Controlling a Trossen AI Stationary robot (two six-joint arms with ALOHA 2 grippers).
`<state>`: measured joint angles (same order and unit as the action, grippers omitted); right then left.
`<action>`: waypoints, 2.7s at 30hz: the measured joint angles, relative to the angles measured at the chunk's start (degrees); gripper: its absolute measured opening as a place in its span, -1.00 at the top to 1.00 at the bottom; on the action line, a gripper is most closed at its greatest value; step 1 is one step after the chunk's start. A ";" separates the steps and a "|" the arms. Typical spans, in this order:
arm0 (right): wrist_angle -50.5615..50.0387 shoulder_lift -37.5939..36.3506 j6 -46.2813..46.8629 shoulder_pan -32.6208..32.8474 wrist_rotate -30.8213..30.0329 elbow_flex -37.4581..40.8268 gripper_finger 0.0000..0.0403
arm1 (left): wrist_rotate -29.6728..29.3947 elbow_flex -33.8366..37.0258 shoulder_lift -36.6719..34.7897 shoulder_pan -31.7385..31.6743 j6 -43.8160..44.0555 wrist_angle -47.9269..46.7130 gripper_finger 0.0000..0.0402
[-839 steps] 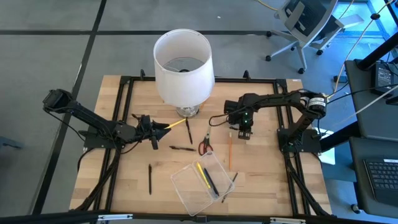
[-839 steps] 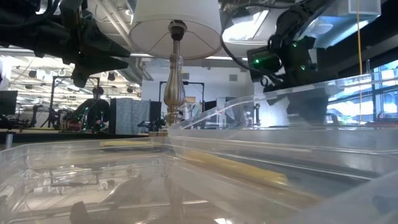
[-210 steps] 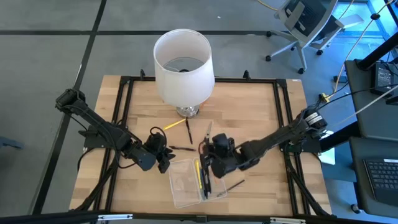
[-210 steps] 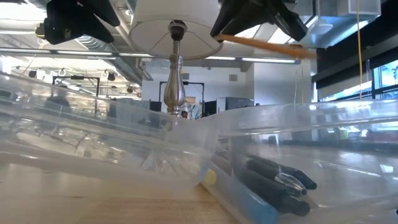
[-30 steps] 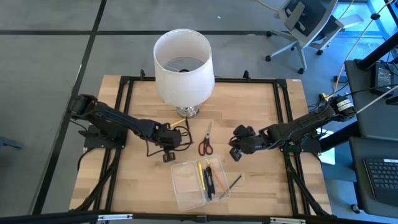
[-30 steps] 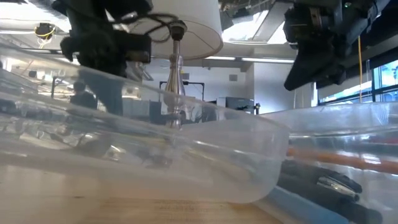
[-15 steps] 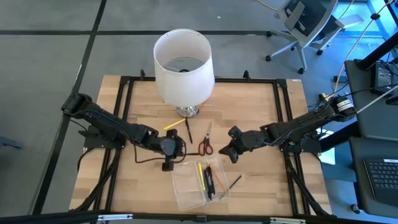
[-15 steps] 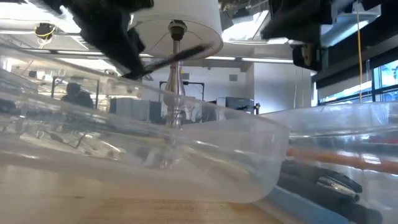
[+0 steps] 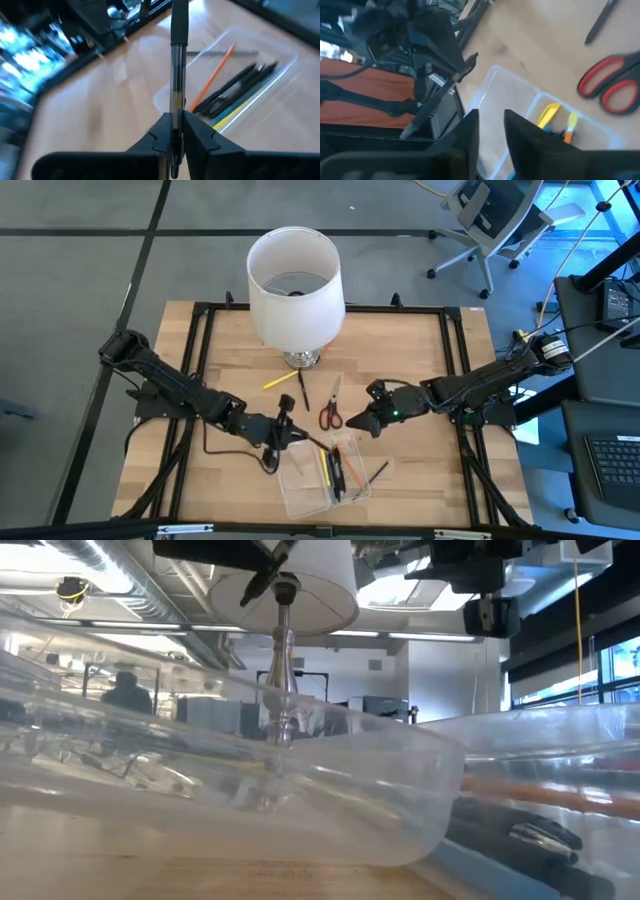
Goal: Pick & place school supplies into a supply box
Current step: Put the black white pen into the transparent supply box
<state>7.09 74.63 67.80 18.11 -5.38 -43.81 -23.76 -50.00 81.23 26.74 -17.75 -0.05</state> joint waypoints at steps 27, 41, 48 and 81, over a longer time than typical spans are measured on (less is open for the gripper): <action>22.53 19.94 6.64 0.85 4.03 -8.41 0.11 | -14.24 -0.04 0.00 2.80 -36.78 3.32 0.89; 21.67 24.70 6.72 -0.32 12.22 -13.90 0.43 | -16.01 -0.04 -0.07 5.17 -42.90 2.99 0.89; 21.56 24.70 6.81 -0.39 14.10 -13.88 0.65 | -20.60 -0.04 -0.07 6.65 -46.09 3.03 0.89; 8.35 24.63 5.55 -1.00 17.63 -13.84 0.72 | -43.00 -0.04 -0.07 13.84 -23.19 3.01 0.48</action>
<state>15.44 99.26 73.34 17.11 12.24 -57.65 -66.76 -50.04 81.17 40.58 -40.93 2.95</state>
